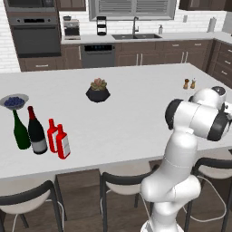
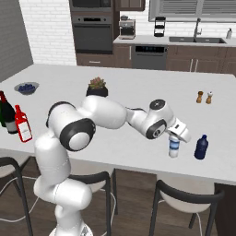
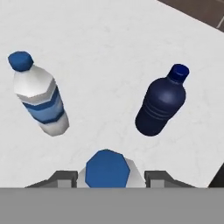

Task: Move the plastic bottles in the middle to the plastics group, and the glass bottles in the middle to the glass group.

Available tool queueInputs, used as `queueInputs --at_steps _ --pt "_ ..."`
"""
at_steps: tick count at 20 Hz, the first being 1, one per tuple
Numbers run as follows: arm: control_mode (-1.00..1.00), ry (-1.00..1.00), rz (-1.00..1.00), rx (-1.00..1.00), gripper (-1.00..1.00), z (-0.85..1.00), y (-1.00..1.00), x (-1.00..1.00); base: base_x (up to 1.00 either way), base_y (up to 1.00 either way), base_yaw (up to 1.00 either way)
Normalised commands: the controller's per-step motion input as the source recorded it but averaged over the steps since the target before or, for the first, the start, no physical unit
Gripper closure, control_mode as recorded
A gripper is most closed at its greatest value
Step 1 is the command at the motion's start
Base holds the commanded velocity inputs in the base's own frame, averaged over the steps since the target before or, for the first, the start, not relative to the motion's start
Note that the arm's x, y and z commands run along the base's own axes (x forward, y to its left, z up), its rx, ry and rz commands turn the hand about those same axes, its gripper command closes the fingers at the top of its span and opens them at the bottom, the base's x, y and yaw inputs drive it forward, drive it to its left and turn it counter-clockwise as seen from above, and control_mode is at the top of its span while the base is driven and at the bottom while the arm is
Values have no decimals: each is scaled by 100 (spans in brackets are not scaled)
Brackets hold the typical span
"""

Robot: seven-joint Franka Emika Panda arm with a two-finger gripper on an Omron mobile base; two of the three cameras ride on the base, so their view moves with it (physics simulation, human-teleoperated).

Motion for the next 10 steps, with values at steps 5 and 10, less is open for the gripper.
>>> queueInputs --at_steps 5,10 --pt "-100 0 -5 1 100 -16 -30 22 0 0 0" --pt "-100 0 -2 5 100 -4 -14 30 0 0 0"
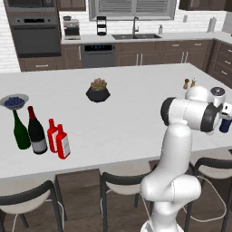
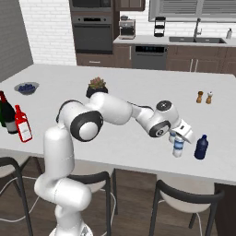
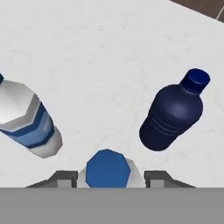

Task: Move the plastic bottles in the middle to the plastics group, and the glass bottles in the middle to the glass group.

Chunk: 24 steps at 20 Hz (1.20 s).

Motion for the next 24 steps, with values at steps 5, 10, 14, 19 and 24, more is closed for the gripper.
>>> queueInputs --at_steps 5,10,14,19,24 --pt "-100 0 -2 13 100 -13 -12 18 0 0 0" --pt "-100 0 -3 5 100 -33 -14 3 0 0 0" --pt "-100 -2 -1 0 100 -32 -5 17 0 0 0" --pt "-100 -2 -4 0 100 -36 8 5 0 0 0" --pt "-100 -1 -3 0 100 -44 18 -4 0 0 0"
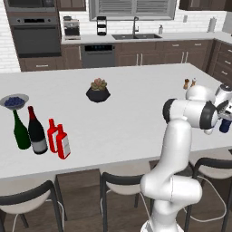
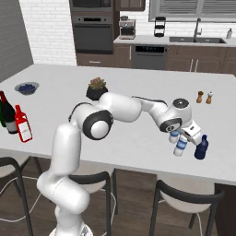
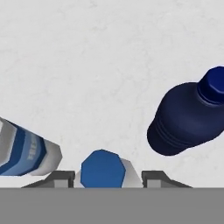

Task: Move the plastic bottles in the middle to the plastics group, and the glass bottles in the middle to the glass group.

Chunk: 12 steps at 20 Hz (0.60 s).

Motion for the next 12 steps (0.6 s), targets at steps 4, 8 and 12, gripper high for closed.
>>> queueInputs --at_steps 4,8,12 --pt "-100 -5 -2 0 100 -42 28 -2 0 0 0" --pt "-100 -3 -2 0 -100 -40 36 -3 0 0 0" --pt "-100 -6 0 0 -100 -18 24 -3 0 0 0"
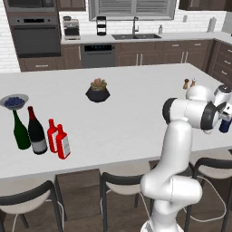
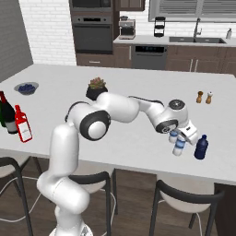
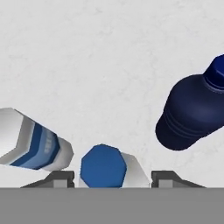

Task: Move the plastic bottles in the middle to the plastics group, and the glass bottles in the middle to the glass group.

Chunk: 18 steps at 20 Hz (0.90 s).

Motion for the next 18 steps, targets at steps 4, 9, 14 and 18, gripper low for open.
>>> queueInputs --at_steps 4,9,14,18 --pt "-100 -11 0 -4 -100 -1 11 -5 0 0 0" --pt "-100 -21 0 -11 -100 10 3 -12 0 0 0" --pt "-100 -9 0 -6 -100 61 5 -20 0 0 0" --pt "-100 1 3 -6 -100 71 27 -51 0 0 0"
